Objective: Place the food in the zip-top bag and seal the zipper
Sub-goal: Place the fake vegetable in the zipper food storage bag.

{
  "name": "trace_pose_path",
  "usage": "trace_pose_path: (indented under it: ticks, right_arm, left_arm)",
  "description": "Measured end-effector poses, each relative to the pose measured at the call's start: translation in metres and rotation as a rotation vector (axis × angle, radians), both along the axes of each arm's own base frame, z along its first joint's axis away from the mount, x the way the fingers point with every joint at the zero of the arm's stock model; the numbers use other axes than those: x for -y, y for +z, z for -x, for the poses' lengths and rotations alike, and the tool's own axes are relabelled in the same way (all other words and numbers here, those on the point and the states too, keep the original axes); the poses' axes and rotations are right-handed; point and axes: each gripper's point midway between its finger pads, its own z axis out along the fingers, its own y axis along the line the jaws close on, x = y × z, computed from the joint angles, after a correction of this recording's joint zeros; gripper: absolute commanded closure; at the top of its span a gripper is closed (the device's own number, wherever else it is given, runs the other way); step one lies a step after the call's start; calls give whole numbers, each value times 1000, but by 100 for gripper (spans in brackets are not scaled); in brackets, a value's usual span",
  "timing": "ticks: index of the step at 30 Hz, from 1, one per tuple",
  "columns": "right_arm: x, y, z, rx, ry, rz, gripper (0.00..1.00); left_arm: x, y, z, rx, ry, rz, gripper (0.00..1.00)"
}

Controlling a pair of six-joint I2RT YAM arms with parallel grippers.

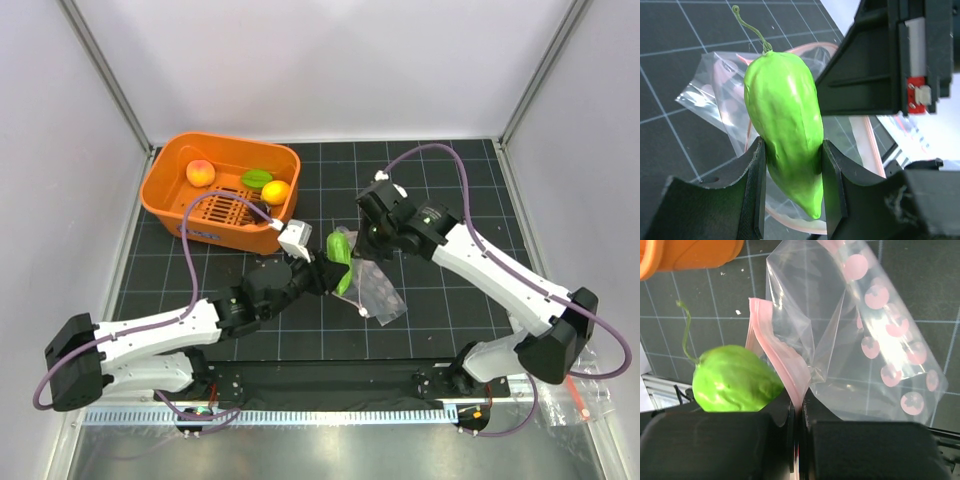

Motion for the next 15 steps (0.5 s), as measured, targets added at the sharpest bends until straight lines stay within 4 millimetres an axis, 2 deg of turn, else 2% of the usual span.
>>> trace_pose_path:
  ticks: [4, 8, 15]
  right_arm:
    - [14, -7, 1, 21, -38, -13, 99]
    - [24, -7, 3, 65, -95, -77, 99]
    - [32, 14, -3, 162, -171, -163, 99]
  left_arm:
    - [7, -3, 9, -11, -26, 1, 100]
    - [9, -3, 10, -39, -16, 28, 95]
    - [24, -11, 8, -86, -24, 16, 84]
